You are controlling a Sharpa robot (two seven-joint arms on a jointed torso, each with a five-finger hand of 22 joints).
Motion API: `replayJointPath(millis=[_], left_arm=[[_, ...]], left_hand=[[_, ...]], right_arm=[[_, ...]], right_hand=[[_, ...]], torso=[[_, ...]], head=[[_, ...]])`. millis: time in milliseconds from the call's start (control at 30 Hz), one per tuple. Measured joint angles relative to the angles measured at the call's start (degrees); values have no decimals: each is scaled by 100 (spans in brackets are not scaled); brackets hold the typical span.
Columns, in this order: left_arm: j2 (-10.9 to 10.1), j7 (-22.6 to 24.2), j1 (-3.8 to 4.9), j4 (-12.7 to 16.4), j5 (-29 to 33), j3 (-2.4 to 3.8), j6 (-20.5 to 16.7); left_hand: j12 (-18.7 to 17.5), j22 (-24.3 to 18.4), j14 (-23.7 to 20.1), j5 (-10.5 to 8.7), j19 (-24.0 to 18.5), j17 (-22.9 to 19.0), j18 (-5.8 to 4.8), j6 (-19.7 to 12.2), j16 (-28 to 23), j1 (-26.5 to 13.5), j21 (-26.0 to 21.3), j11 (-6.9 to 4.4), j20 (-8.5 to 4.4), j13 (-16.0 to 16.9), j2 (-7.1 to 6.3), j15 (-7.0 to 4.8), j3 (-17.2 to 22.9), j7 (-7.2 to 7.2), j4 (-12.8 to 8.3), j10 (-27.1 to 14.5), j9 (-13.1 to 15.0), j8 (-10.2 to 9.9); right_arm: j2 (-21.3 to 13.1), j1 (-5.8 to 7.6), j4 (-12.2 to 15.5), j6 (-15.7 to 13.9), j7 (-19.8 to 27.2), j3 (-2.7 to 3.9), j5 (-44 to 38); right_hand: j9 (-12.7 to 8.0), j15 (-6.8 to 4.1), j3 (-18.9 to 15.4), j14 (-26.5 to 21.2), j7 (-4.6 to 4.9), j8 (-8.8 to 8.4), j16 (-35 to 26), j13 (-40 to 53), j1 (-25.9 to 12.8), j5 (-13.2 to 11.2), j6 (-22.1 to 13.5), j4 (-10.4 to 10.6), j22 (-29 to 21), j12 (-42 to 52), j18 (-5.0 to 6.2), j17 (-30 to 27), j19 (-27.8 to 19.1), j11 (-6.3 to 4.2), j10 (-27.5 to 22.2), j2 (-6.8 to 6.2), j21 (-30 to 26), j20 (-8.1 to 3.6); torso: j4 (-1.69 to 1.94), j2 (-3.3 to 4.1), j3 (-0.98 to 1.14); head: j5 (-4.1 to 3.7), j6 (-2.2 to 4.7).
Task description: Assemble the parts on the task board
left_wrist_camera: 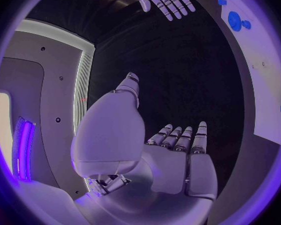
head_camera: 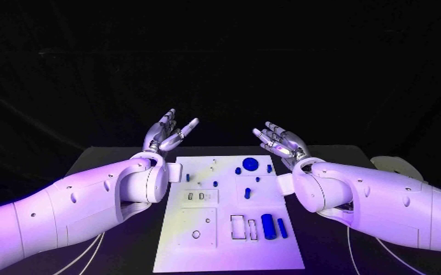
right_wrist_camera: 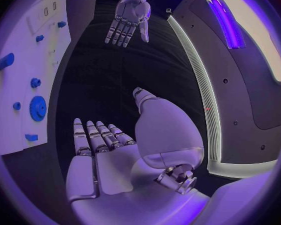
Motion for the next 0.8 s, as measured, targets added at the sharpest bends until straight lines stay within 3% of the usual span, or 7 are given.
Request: replayJointPath(millis=[100,200,367,467,600,700,800], left_arm=[[1,9,2,-5,-16,0,77],[-33,15,6,27,-28,-2,152],[-323,41,75,184,-43,2,292],[-356,61,91,279,-44,-4,331],[-426,92,139,390,-48,-5,373],[-517,108,181,492,-49,-2,392],[-603,116,224,619,-50,-3,415]], left_hand=[[0,13,105,0,37,26,88,73,39,252,6,81,76,12,10,105,47,11,47,40,15,34],[19,31,235,0,115,67,89,244,91,345,48,162,114,40,94,194,83,15,80,130,55,88],[143,103,748,-18,582,182,88,806,251,481,202,303,126,111,319,260,320,56,61,679,179,274],[344,237,1697,-68,1524,378,77,1673,567,577,520,513,136,202,554,377,532,114,33,1659,369,586],[612,378,2959,-98,2814,612,-5,2628,965,630,931,603,112,302,654,312,644,191,-9,3112,579,937],[715,392,3885,-98,3387,768,231,3277,1239,628,1119,512,102,334,680,176,682,281,-34,4120,712,1154],[715,391,4213,-98,3650,822,266,3695,1332,628,1194,439,101,337,680,88,720,352,-41,4500,796,1292]], right_arm=[[9,46,-39,233,-118,-48,-77],[7,88,-63,425,-216,-82,-224],[-151,277,-235,331,-192,-57,-1086],[-150,311,-242,256,-174,-62,-1493],[-159,378,-258,188,-159,-67,-1895],[-169,452,-297,142,-156,-59,-2143],[-171,511,-345,107,-162,-59,-2375]], right_hand=[[42,14,49,281,14,72,66,23,249,0,197,-50,26,22,0,42,181,11,272,-6,55,2],[93,18,62,597,33,141,132,47,461,0,429,-147,46,57,2,88,354,20,574,-21,103,12],[208,5,112,1293,70,305,265,95,779,0,966,-306,81,130,1,183,687,21,1277,-52,215,26],[271,4,138,1687,96,398,333,122,906,0,1267,-394,92,142,1,231,868,21,1693,-74,281,32],[355,7,201,2243,129,517,403,154,1016,0,1687,-491,109,185,0,290,1167,29,2303,-98,370,39],[414,5,251,2669,154,606,486,177,1071,0,2004,-559,128,207,0,333,1462,26,2787,-153,449,40],[473,-21,308,3086,181,696,551,198,1140,-36,2345,-628,158,222,73,372,1881,0,3253,-171,558,41]], torso=[[-1,0,0],[-1,4,0],[26,122,-20],[45,185,-29],[64,255,-35],[74,308,-36],[83,373,-40]], head=[[0,-1],[-1,-1],[-44,-23],[-66,-20],[-89,-2],[-97,13],[-114,29]])
